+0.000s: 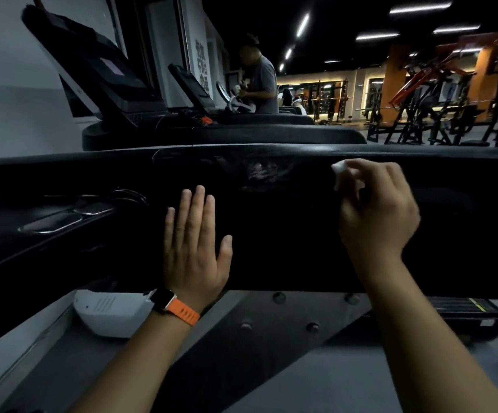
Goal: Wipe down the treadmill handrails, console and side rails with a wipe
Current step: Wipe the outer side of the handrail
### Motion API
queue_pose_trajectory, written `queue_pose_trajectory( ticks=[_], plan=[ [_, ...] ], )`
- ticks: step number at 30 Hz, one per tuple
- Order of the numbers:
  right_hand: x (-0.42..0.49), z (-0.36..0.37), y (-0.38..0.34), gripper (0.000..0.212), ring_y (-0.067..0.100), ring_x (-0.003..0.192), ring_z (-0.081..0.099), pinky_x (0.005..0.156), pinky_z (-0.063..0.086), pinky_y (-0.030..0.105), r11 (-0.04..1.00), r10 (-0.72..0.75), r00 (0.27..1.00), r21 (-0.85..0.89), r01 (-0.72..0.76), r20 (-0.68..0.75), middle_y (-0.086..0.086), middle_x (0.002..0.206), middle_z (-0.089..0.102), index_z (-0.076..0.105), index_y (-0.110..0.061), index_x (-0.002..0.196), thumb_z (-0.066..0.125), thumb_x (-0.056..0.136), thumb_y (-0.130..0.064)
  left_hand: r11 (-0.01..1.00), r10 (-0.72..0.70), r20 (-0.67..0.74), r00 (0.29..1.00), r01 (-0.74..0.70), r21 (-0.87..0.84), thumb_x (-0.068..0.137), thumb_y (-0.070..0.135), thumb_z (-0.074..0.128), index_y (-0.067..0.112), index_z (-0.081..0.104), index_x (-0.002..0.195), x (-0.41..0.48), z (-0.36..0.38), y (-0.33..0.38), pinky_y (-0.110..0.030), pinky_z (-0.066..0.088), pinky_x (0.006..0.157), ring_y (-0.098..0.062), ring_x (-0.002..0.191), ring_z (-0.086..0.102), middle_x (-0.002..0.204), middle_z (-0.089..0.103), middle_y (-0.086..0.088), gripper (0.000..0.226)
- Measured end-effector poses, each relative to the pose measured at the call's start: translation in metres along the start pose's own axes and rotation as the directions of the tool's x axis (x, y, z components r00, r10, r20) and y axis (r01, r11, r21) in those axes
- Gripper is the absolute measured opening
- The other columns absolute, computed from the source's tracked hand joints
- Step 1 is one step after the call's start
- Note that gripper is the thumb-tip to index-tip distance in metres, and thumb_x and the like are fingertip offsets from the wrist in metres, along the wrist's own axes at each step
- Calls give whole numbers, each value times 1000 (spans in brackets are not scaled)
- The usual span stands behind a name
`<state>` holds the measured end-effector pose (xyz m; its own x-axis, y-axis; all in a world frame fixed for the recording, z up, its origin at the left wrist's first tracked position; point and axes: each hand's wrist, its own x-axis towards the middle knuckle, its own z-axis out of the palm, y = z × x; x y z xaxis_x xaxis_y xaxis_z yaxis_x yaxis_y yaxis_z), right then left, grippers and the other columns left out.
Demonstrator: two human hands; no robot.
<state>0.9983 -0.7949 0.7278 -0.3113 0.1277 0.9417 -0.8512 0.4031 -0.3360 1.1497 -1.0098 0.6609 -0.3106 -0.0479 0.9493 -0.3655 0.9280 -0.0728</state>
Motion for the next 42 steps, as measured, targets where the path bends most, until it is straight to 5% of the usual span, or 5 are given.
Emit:
queue_pose_trajectory(
  ticks=[8,14,20,26,42],
  plan=[
    [-8,39,-56,6,26,72,63,53,45,39,955,-297,953,13,297,60,1,91,70,77,-25,97,73,100,-26,998,55,-2,999,-54,21,104,35,44,3,32,157,-3,0,-18,-54,17,126,-32,156,20,167,26,-17,64],
    [-2,18,-26,10,29,78,65,53,44,35,998,-58,998,-1,58,-30,4,95,68,72,-23,99,66,103,-30,999,46,-14,999,-46,21,105,37,41,3,29,158,-6,2,-25,-54,17,126,-33,157,19,167,24,-17,64],
    [0,59,-80,4,27,75,64,56,44,36,937,-349,935,32,347,60,1,92,70,77,-23,99,74,97,-24,998,50,-79,996,-46,50,108,40,36,3,29,157,-7,14,-25,-53,17,126,-34,155,23,165,28,-18,62],
    [-9,41,-52,13,33,77,65,55,49,42,993,-117,992,1,118,-55,7,95,70,74,-18,98,66,103,-27,998,51,-105,993,-47,39,105,38,37,3,31,156,-8,16,-25,-54,19,125,-33,155,24,164,31,-17,62],
    [-26,59,-82,9,31,80,63,63,45,42,965,-264,964,15,263,39,4,97,71,77,-22,101,68,101,-25,998,52,-116,992,-49,34,105,37,39,3,35,155,-11,17,-25,-52,20,125,-32,155,25,163,31,-16,61]
  ],
)
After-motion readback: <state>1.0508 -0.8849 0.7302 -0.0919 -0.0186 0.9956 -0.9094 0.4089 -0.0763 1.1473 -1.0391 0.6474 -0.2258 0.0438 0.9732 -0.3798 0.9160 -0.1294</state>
